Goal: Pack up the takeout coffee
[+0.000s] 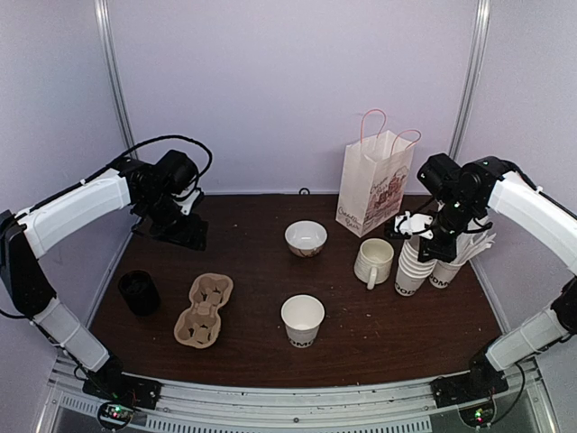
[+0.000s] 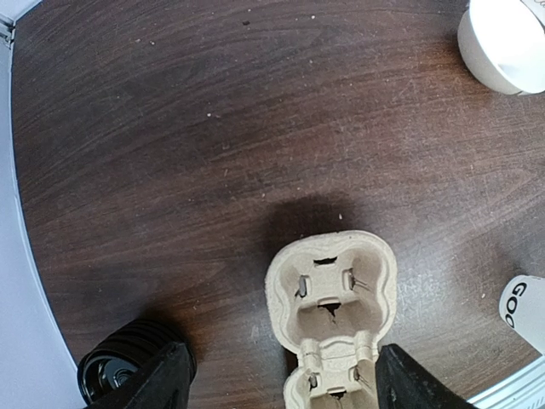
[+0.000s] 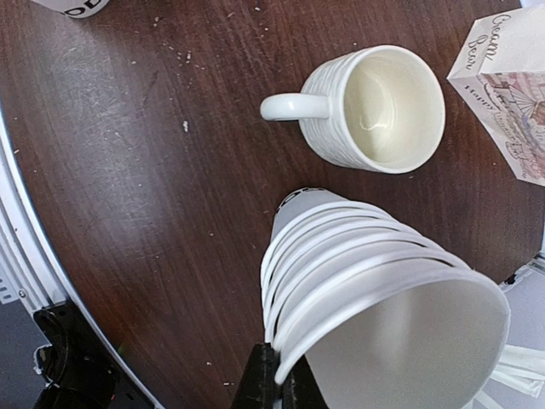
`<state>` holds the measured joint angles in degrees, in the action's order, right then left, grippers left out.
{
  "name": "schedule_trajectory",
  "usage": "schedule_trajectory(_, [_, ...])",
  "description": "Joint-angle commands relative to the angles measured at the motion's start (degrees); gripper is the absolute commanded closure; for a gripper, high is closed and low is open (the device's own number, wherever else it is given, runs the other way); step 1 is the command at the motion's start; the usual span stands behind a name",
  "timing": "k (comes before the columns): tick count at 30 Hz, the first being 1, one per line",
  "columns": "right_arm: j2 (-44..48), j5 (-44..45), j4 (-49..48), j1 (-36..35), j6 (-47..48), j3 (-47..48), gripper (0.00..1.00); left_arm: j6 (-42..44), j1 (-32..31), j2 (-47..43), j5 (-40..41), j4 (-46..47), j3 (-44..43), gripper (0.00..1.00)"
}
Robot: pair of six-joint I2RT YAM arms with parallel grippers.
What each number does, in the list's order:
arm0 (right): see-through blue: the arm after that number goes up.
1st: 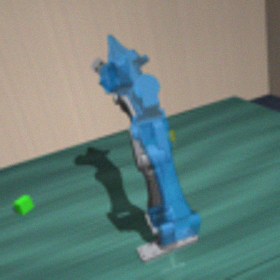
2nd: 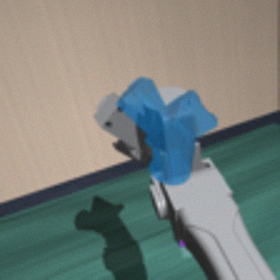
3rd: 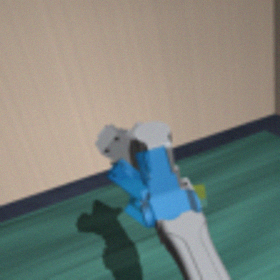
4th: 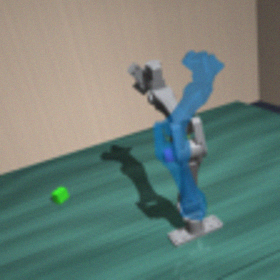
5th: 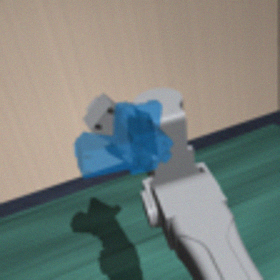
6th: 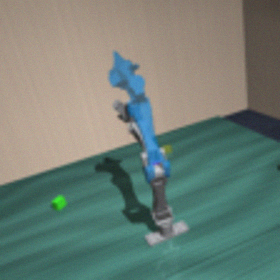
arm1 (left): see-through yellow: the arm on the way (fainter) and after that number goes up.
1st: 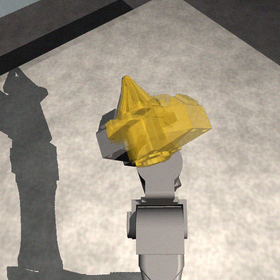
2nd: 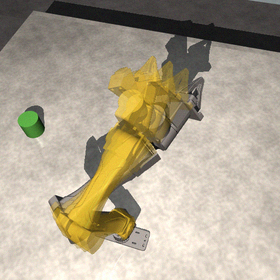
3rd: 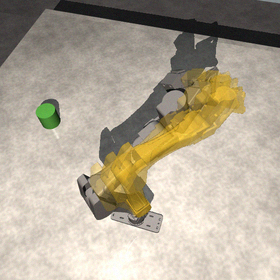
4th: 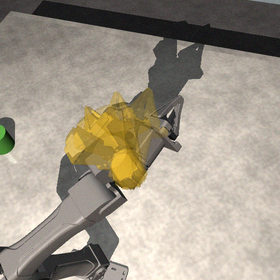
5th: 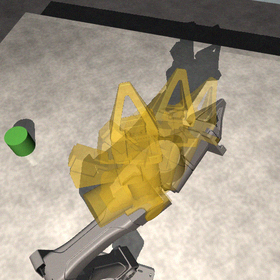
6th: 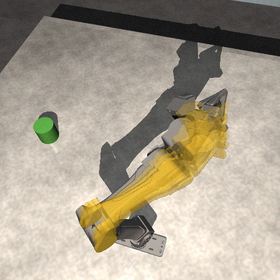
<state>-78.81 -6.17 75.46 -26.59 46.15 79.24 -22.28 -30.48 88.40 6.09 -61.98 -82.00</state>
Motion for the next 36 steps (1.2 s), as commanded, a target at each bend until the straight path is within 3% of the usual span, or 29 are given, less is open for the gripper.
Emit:
schedule_trajectory(1, [-0.03,4.48,-5.54,0.31,-0.12,0.43,1.00,-0.39,-0.02,0.92,-1.46,2.55,-0.08,0.22])
schedule_trajectory(18, [-8.71,4.42,-10.92,5.57,1.44,6.87,1.00,0.64,-0.02,1.78,-1.52,2.84,-0.40,0.22])
schedule_trajectory(28, [-14.47,-1.13,-9.96,9.97,-0.28,11.83,0.99,1.87,-0.02,1.52,0.58,1.53,-0.63,0.22])
schedule_trajectory(30, [-15.11,-1.66,-9.73,10.44,-0.71,12.34,0.94,2.01,-0.02,1.37,0.74,1.54,-0.46,0.22])
schedule_trajectory(34, [-14.80,-1.49,-10.09,10.63,-1.35,12.79,0.69,2.24,-0.02,1.40,1.40,1.26,-0.18,0.22])
schedule_trajectory(36, [-14.15,-1.62,-9.73,10.64,-1.63,13.62,0.62,2.20,-0.02,1.24,2.07,0.66,-0.30,0.22])
